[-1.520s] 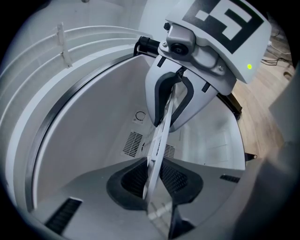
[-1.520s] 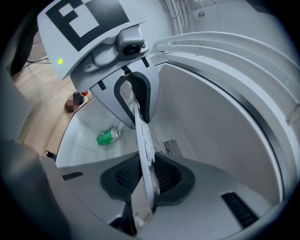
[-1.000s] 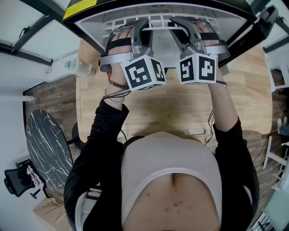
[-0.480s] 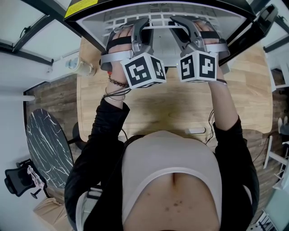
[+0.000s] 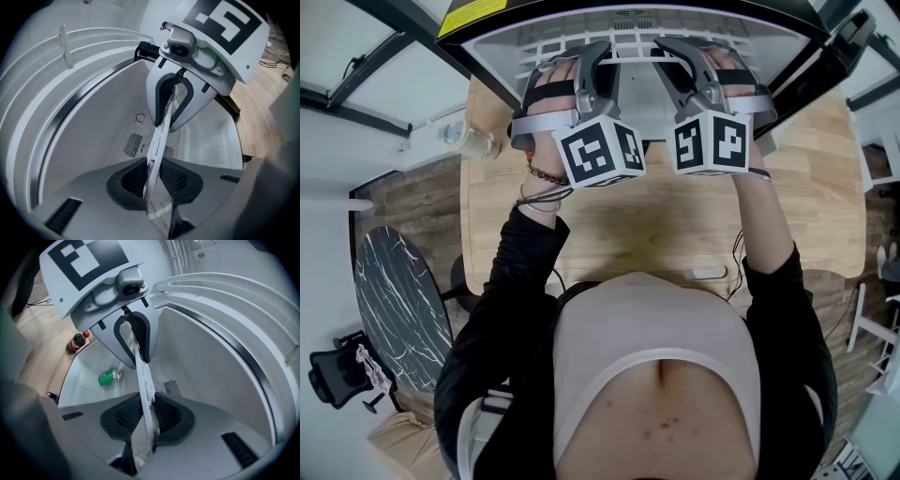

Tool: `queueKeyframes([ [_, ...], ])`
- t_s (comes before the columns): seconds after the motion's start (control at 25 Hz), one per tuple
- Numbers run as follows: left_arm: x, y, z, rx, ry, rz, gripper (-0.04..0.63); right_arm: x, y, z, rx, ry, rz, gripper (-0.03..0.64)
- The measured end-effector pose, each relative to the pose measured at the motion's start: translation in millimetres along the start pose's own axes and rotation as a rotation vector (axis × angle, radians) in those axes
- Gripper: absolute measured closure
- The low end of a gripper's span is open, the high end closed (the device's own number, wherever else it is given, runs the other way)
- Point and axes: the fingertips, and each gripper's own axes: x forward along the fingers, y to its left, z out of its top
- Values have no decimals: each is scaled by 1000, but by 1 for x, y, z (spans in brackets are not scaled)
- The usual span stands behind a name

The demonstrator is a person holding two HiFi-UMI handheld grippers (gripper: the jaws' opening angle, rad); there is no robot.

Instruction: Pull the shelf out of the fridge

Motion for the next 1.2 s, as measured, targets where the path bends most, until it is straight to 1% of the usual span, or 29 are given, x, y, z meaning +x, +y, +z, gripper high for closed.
queueKeyframes([
  [0.16,0,0,0,-4,0,-2,517,0,0,1,3,-3,4,532],
  [0.28,0,0,0,-9,-3,-5,516,1,1,-1,-14,-13,1,532],
  [0.44,-1,0,0,-25,-2,-9,515,0,1,0,-5,-9,5,532],
  [0.64,-2,-1,0,-43,-4,-9,515,1,2,-2,-20,-14,0,532],
  [0.8,-5,-2,1,-45,-9,-10,515,-5,2,2,2,-2,1,532],
  [1.2,-10,-2,2,-66,-17,-17,515,-8,3,3,-5,-8,4,532],
])
